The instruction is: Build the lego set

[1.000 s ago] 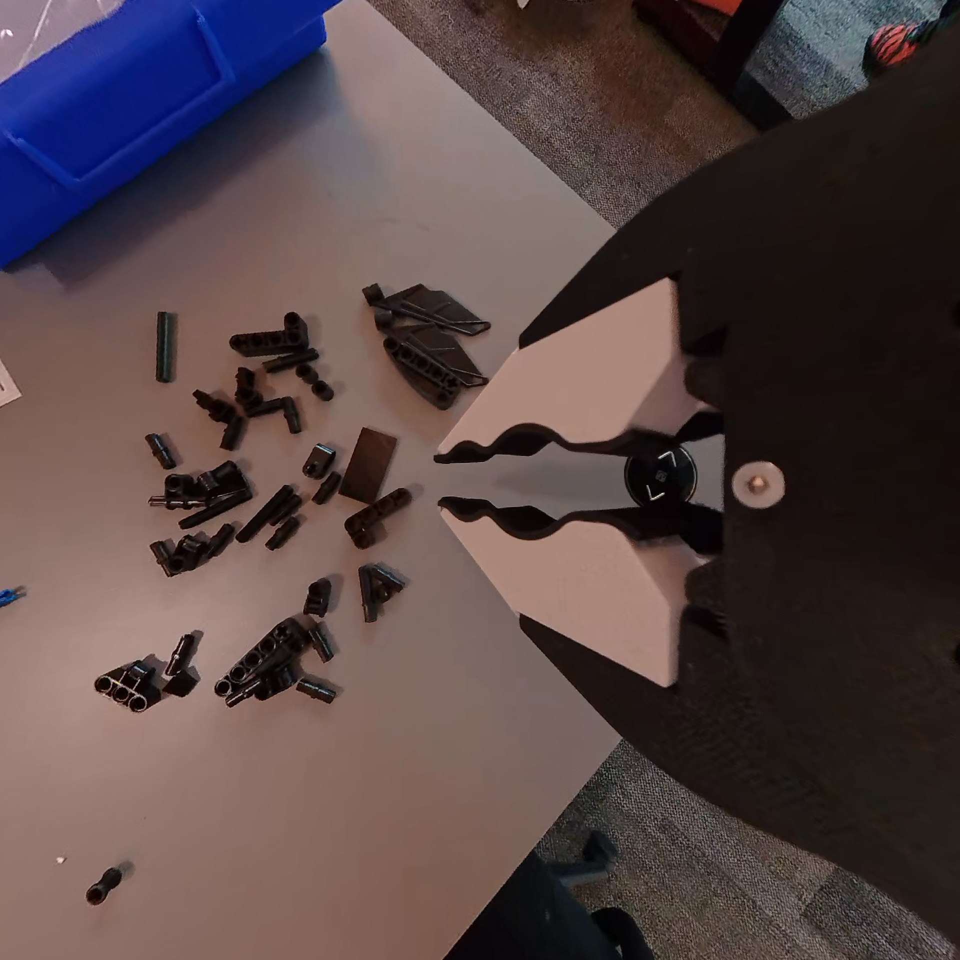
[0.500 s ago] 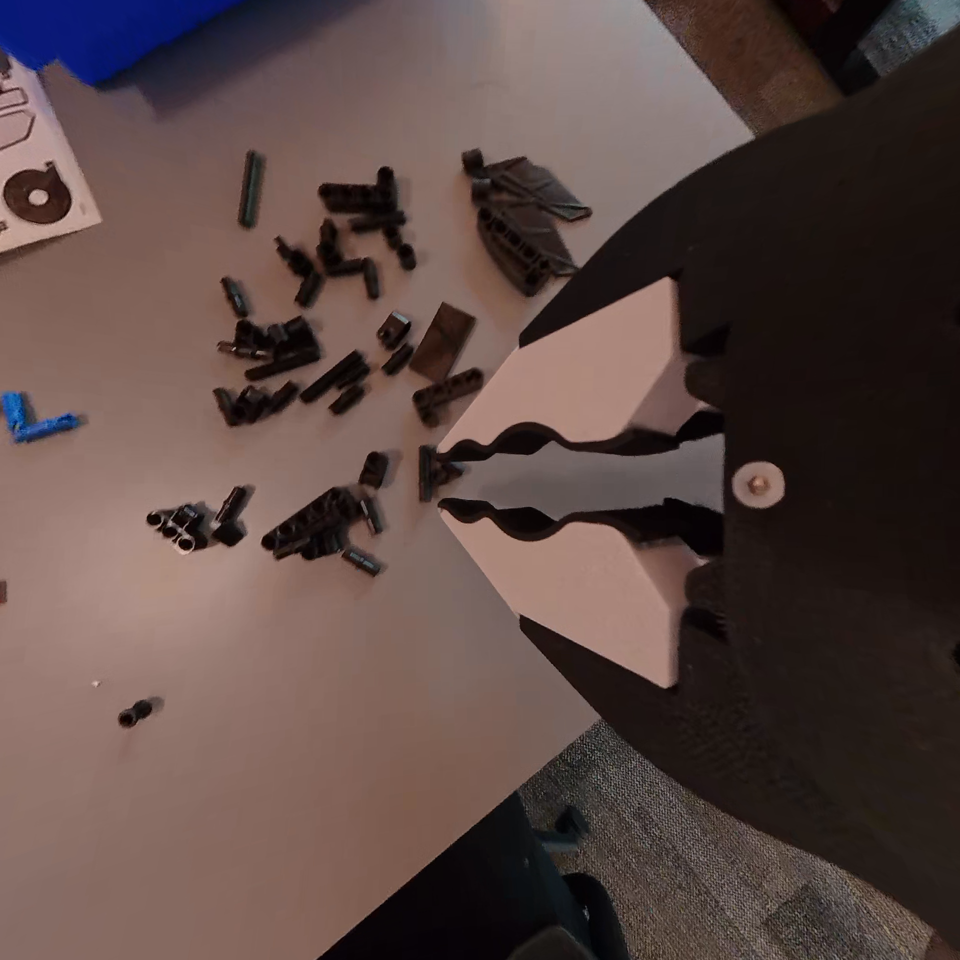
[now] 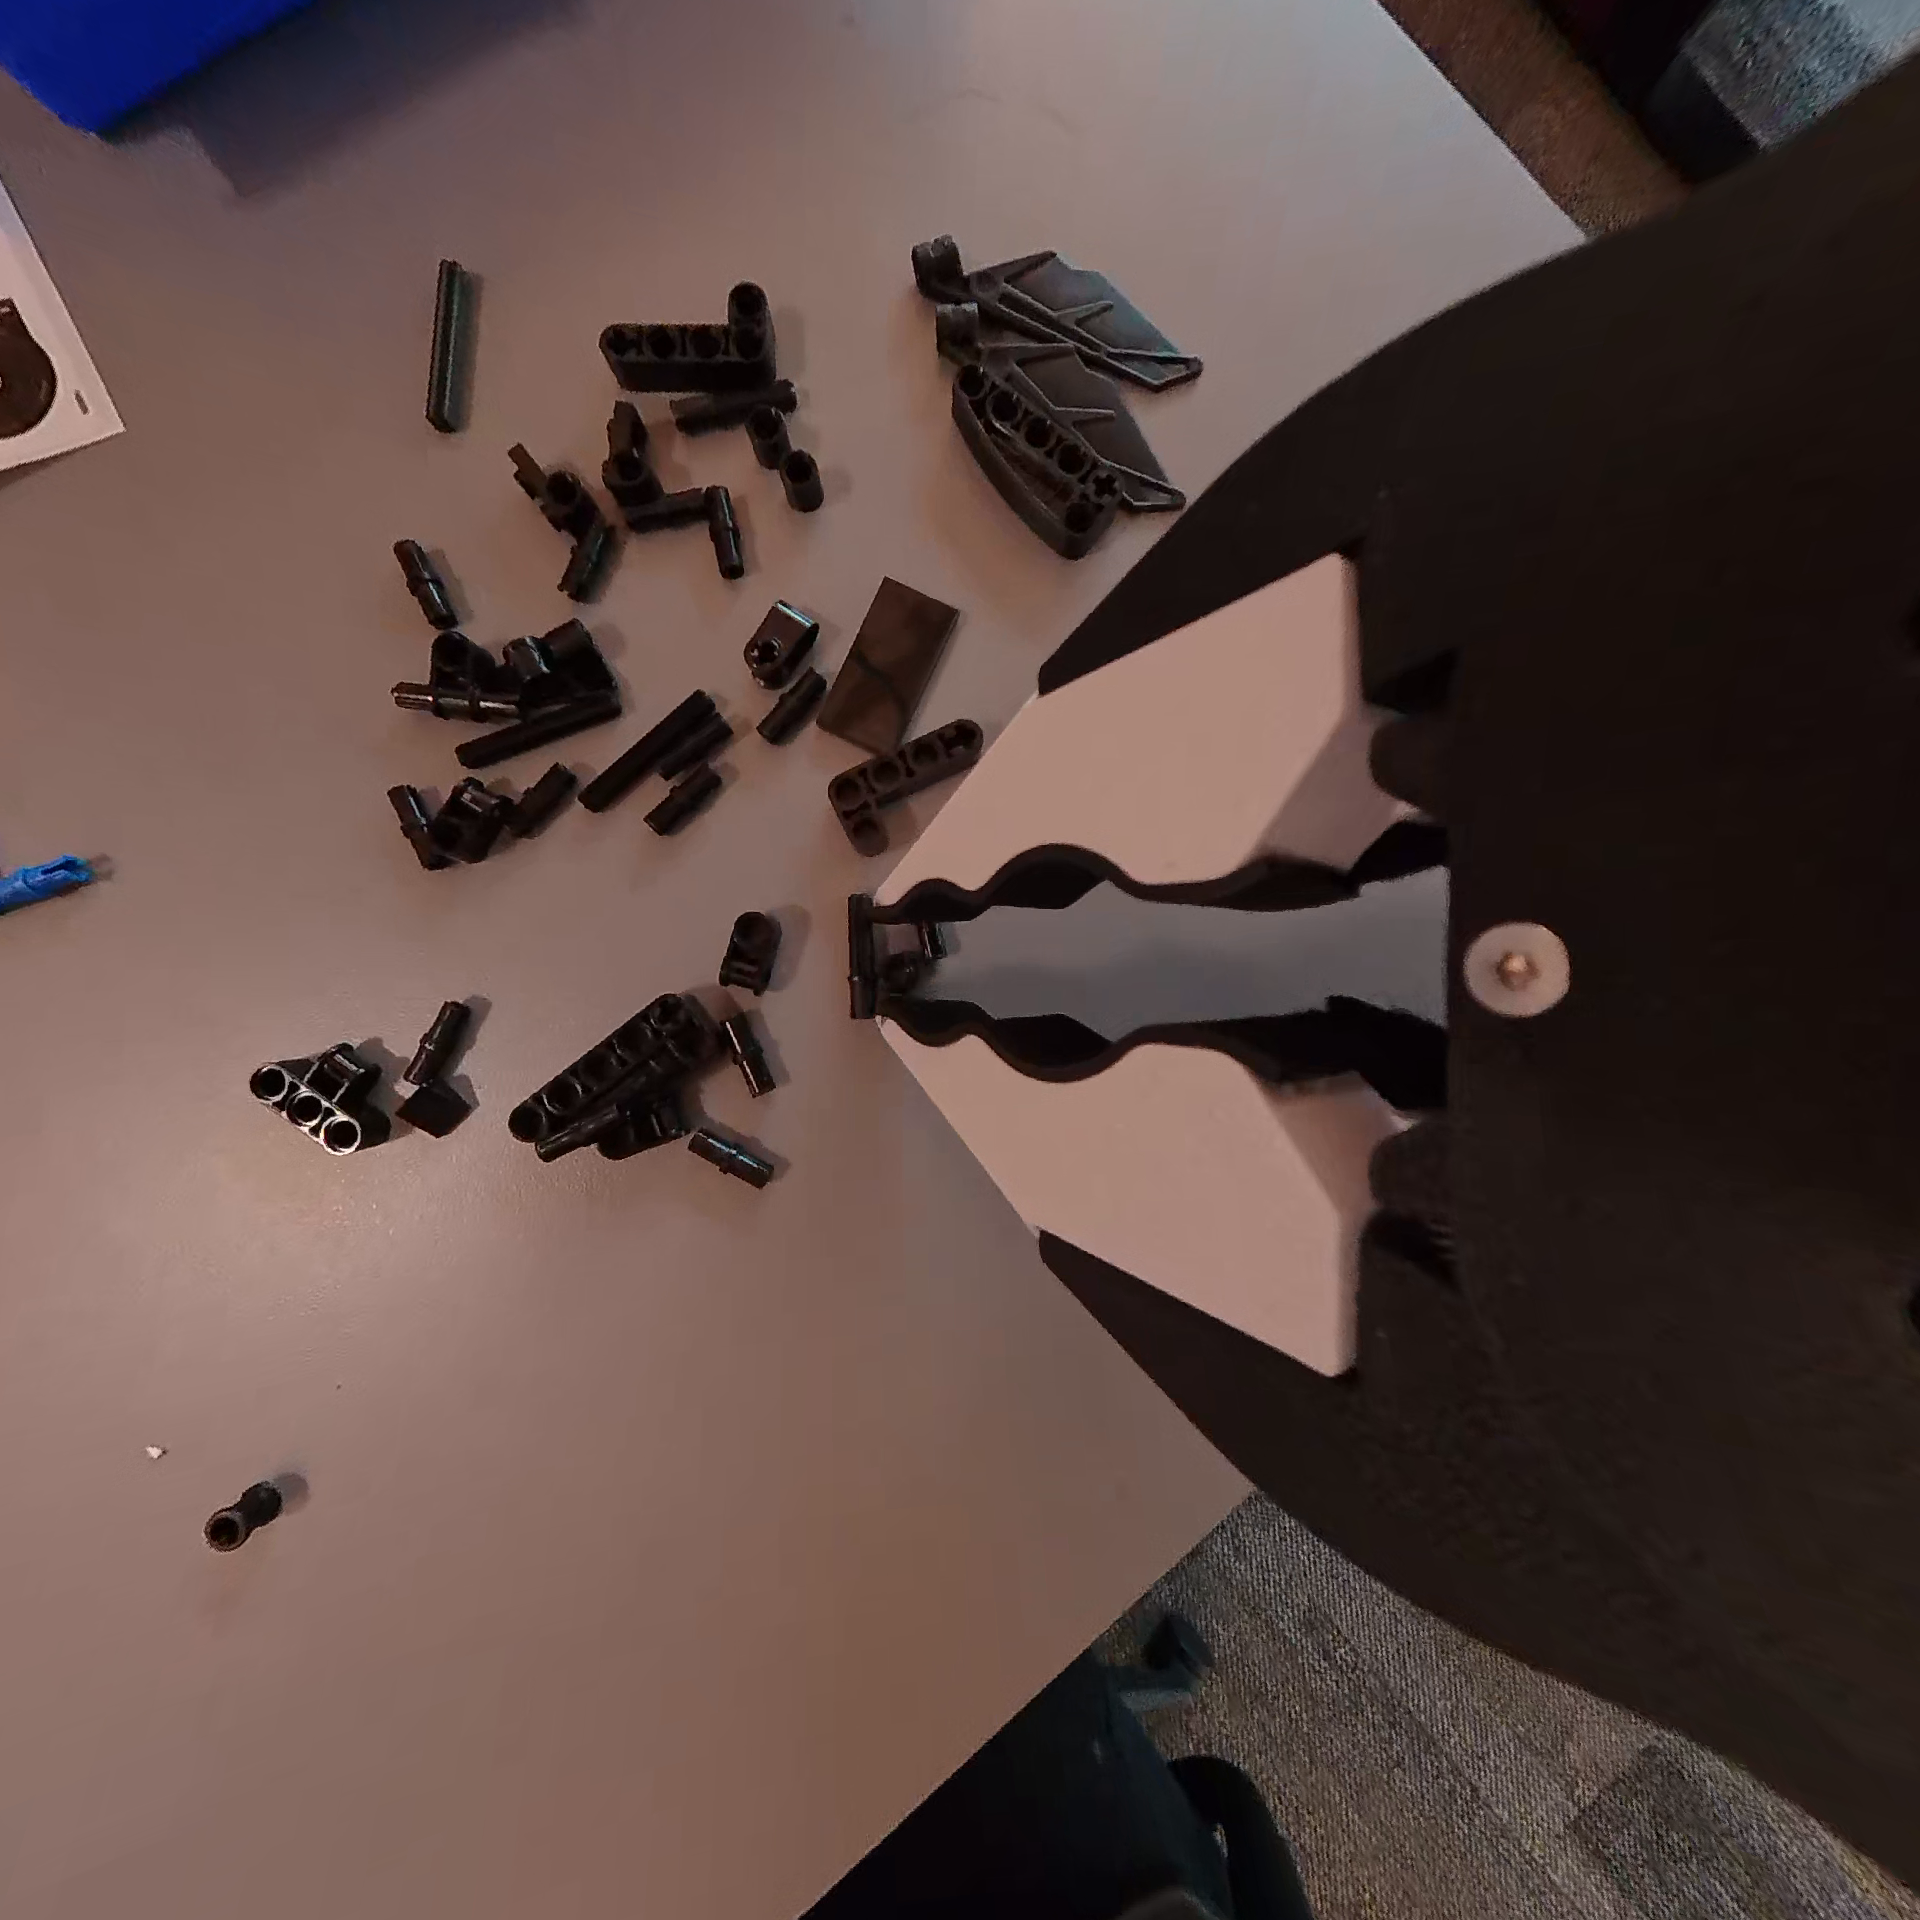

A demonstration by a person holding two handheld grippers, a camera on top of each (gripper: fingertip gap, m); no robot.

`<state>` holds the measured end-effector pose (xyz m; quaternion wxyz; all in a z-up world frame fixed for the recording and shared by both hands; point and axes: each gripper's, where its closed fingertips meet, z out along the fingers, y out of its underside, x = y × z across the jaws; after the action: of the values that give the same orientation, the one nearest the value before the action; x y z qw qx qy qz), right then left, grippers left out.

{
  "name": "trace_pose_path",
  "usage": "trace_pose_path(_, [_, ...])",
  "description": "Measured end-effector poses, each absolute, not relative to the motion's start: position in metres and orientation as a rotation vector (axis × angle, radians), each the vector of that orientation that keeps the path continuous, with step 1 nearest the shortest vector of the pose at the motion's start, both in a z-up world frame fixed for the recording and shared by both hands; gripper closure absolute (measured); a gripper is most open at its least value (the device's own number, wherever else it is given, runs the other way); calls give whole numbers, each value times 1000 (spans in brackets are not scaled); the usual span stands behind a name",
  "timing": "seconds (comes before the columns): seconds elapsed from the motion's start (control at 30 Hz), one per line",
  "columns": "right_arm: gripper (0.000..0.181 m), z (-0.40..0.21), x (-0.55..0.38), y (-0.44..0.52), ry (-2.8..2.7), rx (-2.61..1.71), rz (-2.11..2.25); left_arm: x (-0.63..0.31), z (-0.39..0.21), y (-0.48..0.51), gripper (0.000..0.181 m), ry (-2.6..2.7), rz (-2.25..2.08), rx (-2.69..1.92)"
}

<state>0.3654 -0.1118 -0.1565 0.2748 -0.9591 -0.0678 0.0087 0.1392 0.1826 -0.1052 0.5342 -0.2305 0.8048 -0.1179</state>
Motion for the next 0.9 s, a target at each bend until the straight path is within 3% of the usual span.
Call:
trace_pose_path(0.33, [157, -157, 361, -105, -128, -2584, 106, 140, -108, 183, 177, 1926, -274, -550])
trace_pose_path(0.73, [179, -157, 362, -98, -101, -2569, 45, 140, -108, 182, 177, 1924, -270, -545])
trace_pose_path(0.9, [179, -157, 362, -96, -112, -2557, 25, 140, -106, 182, 177, 1918, -268, -545])
